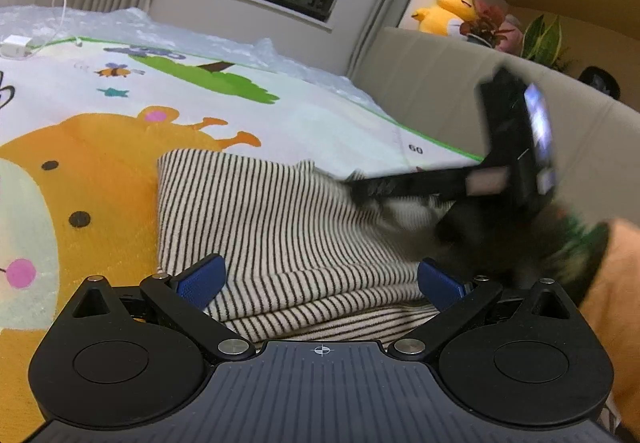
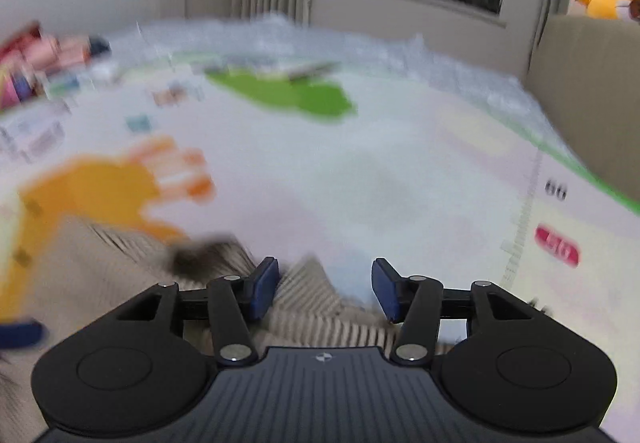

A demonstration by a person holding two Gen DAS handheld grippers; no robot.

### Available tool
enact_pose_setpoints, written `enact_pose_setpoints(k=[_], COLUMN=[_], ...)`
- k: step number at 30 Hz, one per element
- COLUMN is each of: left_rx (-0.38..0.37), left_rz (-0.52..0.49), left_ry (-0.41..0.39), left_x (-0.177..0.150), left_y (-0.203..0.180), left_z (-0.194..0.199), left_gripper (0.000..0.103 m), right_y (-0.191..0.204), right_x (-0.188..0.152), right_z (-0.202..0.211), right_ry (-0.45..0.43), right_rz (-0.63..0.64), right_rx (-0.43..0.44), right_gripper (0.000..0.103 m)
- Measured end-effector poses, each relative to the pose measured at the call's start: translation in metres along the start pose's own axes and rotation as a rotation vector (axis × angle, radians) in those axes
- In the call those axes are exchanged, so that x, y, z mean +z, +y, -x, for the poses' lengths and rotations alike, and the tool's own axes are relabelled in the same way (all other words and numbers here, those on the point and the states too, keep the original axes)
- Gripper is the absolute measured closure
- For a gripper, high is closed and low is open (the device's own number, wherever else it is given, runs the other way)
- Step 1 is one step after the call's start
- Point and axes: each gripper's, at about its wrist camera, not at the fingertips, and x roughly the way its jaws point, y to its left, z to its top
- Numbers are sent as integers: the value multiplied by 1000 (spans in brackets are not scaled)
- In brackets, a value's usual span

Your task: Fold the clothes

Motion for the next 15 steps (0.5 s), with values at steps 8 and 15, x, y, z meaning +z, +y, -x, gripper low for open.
enact_pose_setpoints(k=[8, 15], left_rx=[-62, -41], left_rz=[137, 188], left_ry=[-65, -179], left_x=[10, 39], left_y=[19, 27], left_z=[32, 85], left_gripper=[0, 0], right_y=[0, 0], right_x=[-38, -71], right_z=[90, 168], right_ry=[-72, -134], right_rz=[-68, -128], right_rx=[115, 216], right_gripper=[91, 92])
